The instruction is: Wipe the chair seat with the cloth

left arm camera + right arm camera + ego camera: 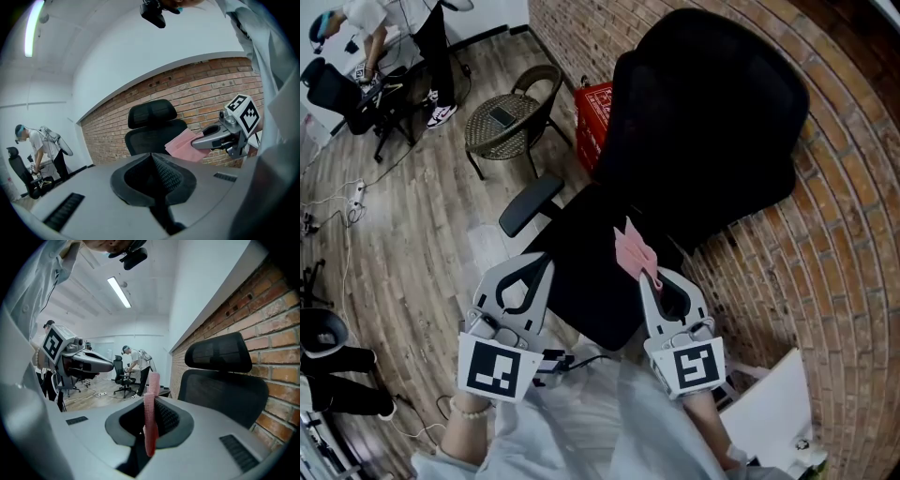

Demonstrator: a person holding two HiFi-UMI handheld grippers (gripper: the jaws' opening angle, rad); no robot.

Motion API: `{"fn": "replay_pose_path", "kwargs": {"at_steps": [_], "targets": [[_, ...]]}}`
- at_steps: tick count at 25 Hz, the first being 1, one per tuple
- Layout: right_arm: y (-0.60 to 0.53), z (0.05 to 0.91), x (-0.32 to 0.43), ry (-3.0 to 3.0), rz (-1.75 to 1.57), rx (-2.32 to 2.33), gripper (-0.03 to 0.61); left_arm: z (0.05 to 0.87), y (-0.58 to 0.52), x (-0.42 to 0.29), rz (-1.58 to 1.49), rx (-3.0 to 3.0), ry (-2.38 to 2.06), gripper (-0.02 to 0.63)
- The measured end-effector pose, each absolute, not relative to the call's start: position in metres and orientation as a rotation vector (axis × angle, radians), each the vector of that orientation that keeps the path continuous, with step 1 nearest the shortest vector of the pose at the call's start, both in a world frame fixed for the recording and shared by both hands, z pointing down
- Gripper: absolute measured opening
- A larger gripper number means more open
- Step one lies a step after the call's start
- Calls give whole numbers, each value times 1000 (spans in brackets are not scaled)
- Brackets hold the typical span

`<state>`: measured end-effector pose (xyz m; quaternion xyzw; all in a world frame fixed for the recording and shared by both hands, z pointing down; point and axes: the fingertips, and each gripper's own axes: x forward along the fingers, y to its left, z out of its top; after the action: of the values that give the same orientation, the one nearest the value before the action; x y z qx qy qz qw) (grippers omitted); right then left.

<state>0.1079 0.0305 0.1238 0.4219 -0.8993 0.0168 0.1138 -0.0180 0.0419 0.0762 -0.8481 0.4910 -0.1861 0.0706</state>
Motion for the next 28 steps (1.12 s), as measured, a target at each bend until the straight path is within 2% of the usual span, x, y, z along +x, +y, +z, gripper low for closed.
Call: {"fn": "replay_pose_path", "kwargs": {"at_steps": [10, 20, 28], "targets": [[7, 134, 87, -2604, 48, 1253, 55, 92, 19, -32, -569, -2621, 1416, 18], [-28, 173, 52, -2534, 100, 1220, 55, 132, -17, -73, -717, -2625, 1370, 18], [-50, 241, 35, -2481, 331, 1190, 55, 190, -30, -82, -763, -2739, 1314, 18]]}}
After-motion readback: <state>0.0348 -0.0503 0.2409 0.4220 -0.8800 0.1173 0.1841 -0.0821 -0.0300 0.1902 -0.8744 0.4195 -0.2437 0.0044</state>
